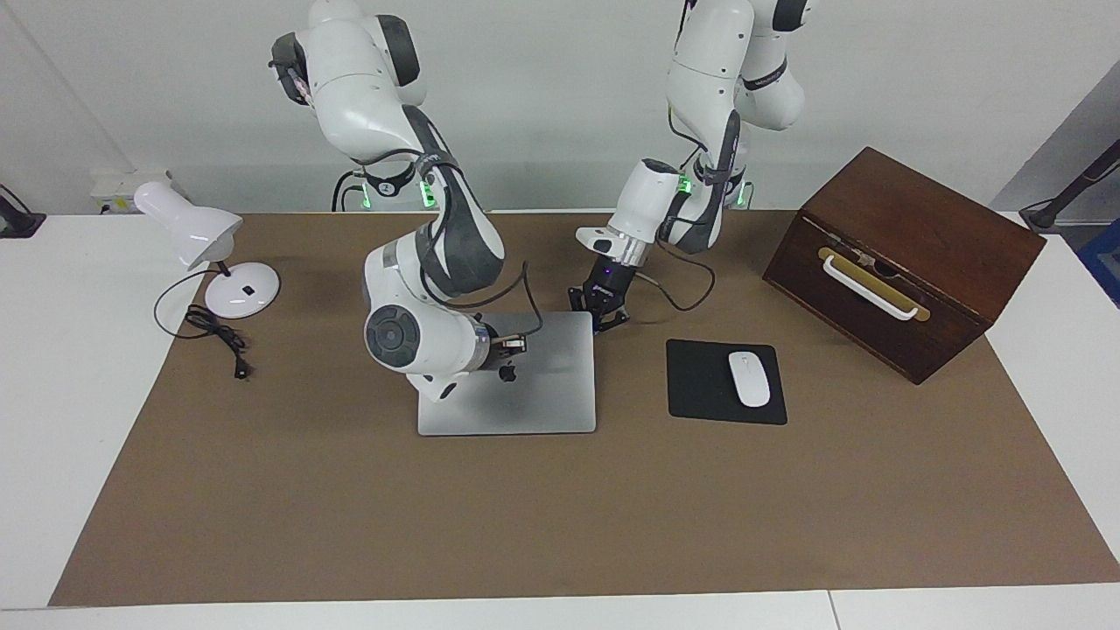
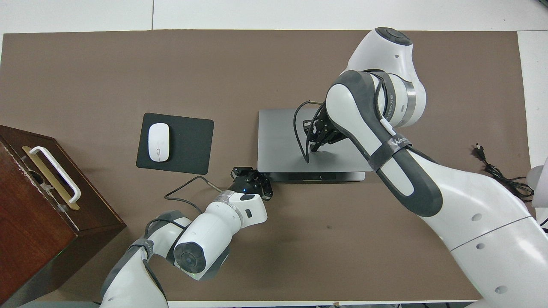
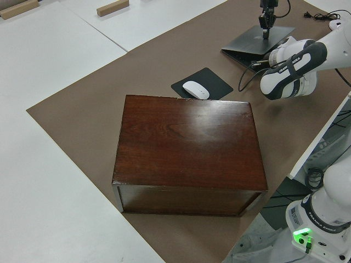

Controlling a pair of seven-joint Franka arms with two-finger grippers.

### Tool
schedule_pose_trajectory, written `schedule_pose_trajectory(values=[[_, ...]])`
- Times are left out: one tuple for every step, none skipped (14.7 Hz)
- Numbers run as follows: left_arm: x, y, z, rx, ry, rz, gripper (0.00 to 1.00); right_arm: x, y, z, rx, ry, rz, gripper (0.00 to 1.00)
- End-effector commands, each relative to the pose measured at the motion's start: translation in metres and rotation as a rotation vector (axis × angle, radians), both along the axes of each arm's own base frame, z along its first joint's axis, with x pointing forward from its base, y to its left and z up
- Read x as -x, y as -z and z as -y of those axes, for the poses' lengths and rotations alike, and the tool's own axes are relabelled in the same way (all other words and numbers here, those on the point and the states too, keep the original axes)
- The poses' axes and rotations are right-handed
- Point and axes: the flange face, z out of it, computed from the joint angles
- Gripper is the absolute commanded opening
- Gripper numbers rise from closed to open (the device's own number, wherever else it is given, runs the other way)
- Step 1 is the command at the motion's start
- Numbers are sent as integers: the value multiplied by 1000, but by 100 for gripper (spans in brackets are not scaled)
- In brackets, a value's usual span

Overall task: Close laptop with both arms
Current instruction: 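Push the laptop lid down toward the keyboard with the right gripper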

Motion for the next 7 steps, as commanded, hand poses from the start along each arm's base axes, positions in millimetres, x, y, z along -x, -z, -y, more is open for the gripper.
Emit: schedule_pose_trajectory(values=[[-3, 39, -18, -67, 0, -46, 0, 13, 2, 0, -11, -1, -10, 0], [-3, 39, -18, -67, 0, -46, 0, 17, 5, 1, -6, -2, -18, 0], [-3, 39, -18, -68, 0, -47, 0, 21, 7, 0, -2, -6, -25, 0], [-3, 39, -18, -67, 0, -46, 0, 25, 8, -6, 2, -18, -29, 0], [-4, 38, -18, -66, 0, -44, 0, 29, 10, -8, 5, -22, -33, 0], [-4, 38, -18, -66, 0, -44, 0, 31, 10, -9, 6, -21, -28, 0], [-4, 38, -18, -66, 0, -44, 0, 33, 14, -8, 9, -15, -25, 0]])
